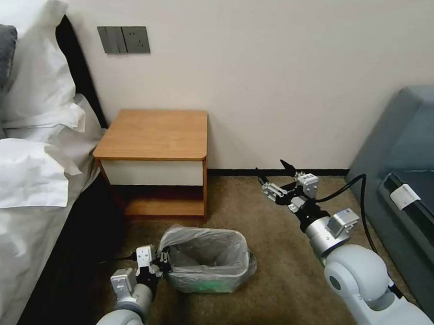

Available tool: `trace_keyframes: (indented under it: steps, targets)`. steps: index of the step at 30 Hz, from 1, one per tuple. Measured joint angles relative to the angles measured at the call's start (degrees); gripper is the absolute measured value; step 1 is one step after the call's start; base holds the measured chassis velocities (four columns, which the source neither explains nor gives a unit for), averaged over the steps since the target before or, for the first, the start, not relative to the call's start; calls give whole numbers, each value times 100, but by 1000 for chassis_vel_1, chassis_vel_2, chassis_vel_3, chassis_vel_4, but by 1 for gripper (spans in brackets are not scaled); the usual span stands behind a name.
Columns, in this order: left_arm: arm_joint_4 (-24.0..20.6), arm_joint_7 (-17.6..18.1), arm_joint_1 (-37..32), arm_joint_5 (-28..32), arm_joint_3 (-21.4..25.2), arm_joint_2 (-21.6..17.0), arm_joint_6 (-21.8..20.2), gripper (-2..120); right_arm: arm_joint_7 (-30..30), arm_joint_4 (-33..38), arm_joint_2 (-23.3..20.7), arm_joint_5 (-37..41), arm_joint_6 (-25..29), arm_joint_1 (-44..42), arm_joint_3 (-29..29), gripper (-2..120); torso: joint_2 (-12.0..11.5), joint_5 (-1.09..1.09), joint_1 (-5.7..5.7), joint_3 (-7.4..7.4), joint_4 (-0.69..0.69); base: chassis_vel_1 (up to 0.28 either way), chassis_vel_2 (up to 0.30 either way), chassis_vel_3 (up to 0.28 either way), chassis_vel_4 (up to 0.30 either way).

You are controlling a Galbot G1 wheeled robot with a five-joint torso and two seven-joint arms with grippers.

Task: Pick up the garbage bag from the table and place it over the trash can.

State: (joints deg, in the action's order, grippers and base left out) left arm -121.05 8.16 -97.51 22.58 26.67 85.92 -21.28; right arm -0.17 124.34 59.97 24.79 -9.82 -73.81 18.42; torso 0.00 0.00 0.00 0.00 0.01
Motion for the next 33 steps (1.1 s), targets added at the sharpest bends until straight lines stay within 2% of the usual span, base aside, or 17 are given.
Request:
trace_keyframes:
  steps: [3,4,7,12,15,19,20,22,25,32,33]
  targets:
    - [-4,-9,-18,-8,8,18,2,22,-31,-13,76,-67,13,-78,-27,100,0,0,0,0,0,0,0,0,0]
    - [-4,-9,-18,-8,8,18,2,22,-31,-13,76,-67,13,-78,-27,100,0,0,0,0,0,0,0,0,0]
    - [-17,-8,-18,-21,6,44,3,37,-32,-35,165,-106,15,-120,-27,100,0,0,0,0,-1,0,0,0,0]
    - [-30,7,-6,-28,1,65,0,49,-34,-56,186,-118,14,-121,-33,100,0,0,0,0,-1,0,0,0,0]
    - [-125,44,-23,-68,-5,101,10,65,-36,-80,201,-127,5,-104,-34,100,0,0,0,0,0,0,0,0,0]
    - [-234,91,-60,-146,0,149,119,76,-46,-99,237,-178,4,-136,-35,100,0,0,0,0,-1,0,0,0,0]
    - [-297,136,-77,-177,11,183,182,83,-55,-102,271,-220,9,-176,-47,100,0,0,0,0,-1,0,0,0,0]
    - [-338,172,-84,-208,24,208,241,86,-58,-105,311,-264,15,-210,-64,100,0,0,0,0,-1,0,0,0,0]
    - [-467,219,-98,-367,103,246,422,99,-31,-106,531,-463,47,-377,-141,100,0,0,0,0,-1,0,0,0,0]
    - [-662,184,-156,-301,86,197,445,100,14,-187,794,-743,103,-595,-257,100,0,0,0,0,0,0,0,0,0]
    - [-632,68,-143,-301,82,210,633,100,24,-215,855,-825,130,-651,-300,100,0,0,0,0,0,0,0,0,0]
